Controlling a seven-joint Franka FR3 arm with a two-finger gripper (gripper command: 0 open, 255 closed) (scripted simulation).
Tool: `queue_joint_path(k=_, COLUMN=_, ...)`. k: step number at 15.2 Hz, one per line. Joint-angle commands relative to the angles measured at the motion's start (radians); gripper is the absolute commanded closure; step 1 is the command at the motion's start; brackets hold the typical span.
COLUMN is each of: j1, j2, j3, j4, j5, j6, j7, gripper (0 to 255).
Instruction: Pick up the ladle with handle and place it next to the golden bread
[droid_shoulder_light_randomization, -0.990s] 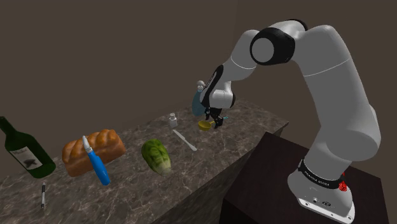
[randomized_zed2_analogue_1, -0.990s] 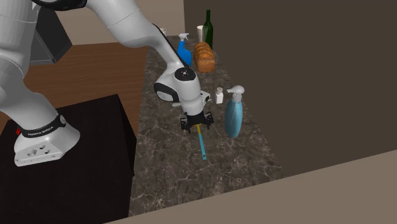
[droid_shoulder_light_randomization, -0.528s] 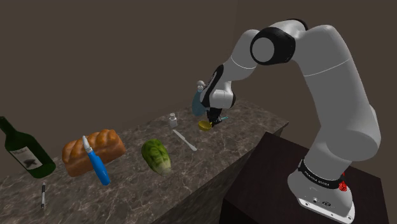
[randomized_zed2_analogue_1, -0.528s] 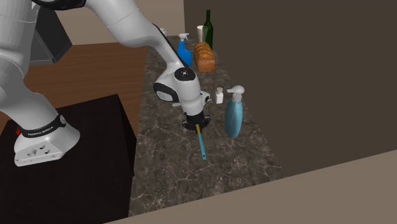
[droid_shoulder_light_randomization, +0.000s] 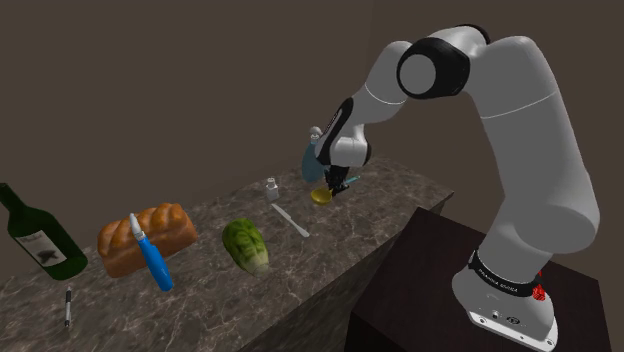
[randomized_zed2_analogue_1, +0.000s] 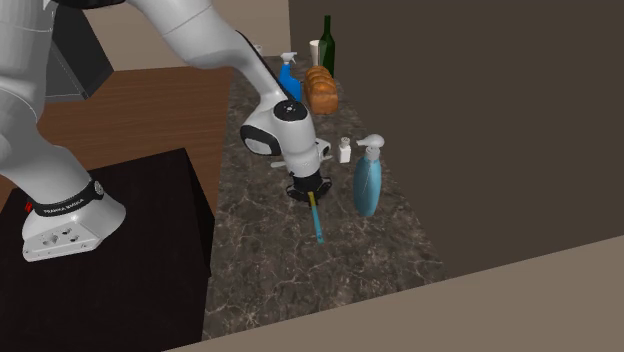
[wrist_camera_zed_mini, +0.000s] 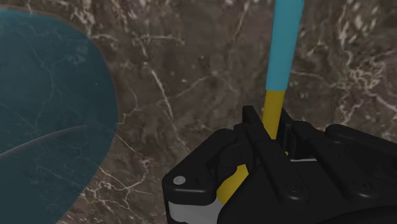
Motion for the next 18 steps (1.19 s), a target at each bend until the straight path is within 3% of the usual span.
queue_joint_path(k=1, j1=0.016, j2=-0.025, j3=-0.019, j4=-0.01, j5=-0.016, j6=-0.017, j7=0.017, gripper=255)
queue_joint_path(k=18, j1=0.131, j2=-0.229, j3=-0.168, j4=-0.07, j5=-0.18, j6=-0.162, j7=0.157, gripper=255)
